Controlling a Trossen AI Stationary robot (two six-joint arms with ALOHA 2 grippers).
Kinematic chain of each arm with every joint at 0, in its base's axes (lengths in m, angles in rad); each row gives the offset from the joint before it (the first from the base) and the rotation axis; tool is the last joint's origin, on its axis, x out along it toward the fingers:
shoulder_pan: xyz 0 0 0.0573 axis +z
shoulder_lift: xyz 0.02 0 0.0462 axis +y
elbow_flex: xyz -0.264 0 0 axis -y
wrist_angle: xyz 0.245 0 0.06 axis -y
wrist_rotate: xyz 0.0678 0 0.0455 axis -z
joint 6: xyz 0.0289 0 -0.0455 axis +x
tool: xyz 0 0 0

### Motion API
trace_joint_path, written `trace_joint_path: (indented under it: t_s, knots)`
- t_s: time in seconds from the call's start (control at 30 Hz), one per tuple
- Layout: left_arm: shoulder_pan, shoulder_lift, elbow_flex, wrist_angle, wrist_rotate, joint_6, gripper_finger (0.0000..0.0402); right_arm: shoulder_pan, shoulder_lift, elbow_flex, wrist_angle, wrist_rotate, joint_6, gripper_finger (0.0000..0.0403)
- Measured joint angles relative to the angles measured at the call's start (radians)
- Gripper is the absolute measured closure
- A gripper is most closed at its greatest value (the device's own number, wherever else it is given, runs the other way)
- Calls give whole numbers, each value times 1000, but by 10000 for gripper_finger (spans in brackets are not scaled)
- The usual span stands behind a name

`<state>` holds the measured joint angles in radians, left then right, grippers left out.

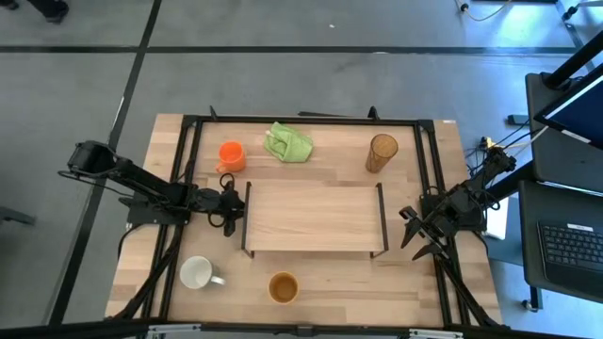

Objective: Stack small to large cups/mugs on shelf
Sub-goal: Put the orange mug on the shelf

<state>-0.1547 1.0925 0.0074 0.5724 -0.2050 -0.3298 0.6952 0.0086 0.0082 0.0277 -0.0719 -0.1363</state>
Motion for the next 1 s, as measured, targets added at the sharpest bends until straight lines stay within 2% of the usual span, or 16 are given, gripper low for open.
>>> trace_joint_path:
  t_s: [0.23, 0.33, 0.47, 0.57, 0.7, 0.9, 1.0]
  knots:
    - [2, 0, 0, 10, 18, 25, 333, 0, 0, 0, 0, 0, 0, 203]
    - [8, 0, 0, 8, 45, -33, 333, 0, 0, 0, 0, 0, 0, 203]
    - [11, 0, 29, -75, 71, -53, 333, 0, 0, 0, 0, 0, 0, 203]
    - [11, -9, 91, -225, 109, -32, 333, 0, 0, 0, 0, 0, 0, 203]
    - [10, -33, 250, -559, 195, 98, 335, 0, 0, 0, 0, 0, 0, 203]
    - [11, -99, 471, -1043, 162, 250, 342, 0, 0, 0, 0, 0, 0, 203]
    - [3, -141, 518, -1138, 189, 220, 344, 0, 0, 0, 0, 0, 0, 203]
